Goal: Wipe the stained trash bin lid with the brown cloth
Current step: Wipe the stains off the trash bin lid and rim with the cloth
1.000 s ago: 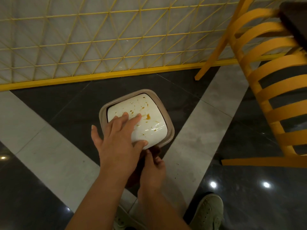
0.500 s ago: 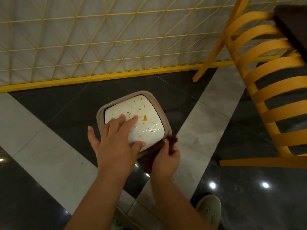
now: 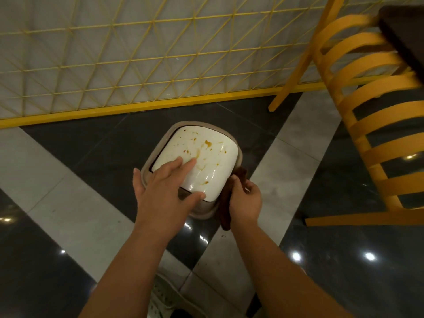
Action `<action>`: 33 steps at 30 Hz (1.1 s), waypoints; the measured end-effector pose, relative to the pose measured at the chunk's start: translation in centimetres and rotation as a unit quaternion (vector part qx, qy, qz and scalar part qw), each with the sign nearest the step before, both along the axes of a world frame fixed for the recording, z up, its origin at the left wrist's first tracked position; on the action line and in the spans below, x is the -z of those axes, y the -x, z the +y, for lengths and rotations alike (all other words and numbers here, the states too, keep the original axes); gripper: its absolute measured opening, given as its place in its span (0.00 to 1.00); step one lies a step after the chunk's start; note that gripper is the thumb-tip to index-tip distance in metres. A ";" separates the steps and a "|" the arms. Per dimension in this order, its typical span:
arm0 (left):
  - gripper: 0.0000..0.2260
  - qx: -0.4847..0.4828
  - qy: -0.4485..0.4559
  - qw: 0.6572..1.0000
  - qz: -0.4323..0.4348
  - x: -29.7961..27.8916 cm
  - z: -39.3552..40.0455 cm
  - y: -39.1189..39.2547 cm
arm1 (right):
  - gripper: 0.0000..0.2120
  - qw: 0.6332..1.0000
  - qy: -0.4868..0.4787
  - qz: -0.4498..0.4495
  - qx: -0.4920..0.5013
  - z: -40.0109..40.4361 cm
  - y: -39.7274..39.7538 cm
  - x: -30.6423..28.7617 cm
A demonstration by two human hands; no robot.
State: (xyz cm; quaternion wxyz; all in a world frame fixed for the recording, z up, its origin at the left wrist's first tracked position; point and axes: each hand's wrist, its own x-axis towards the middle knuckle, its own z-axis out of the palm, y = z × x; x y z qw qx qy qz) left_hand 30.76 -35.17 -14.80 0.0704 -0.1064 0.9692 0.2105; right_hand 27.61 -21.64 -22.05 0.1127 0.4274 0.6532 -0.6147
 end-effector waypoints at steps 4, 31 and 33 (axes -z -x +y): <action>0.31 -0.017 0.000 1.000 0.001 0.3 0.3 0.1 | 0.13 0.998 0.053 0.026 0.032 -2.7 -3.6 -0.5; 0.30 -0.031 -0.004 1.000 -0.004 0.0 0.5 0.2 | 0.09 0.994 0.097 -0.040 -0.025 -1.8 -5.6 -1.7; 0.31 -0.031 -0.006 0.999 -0.003 0.0 0.5 0.2 | 0.08 0.996 0.080 -0.030 -0.010 -0.6 -3.3 -1.5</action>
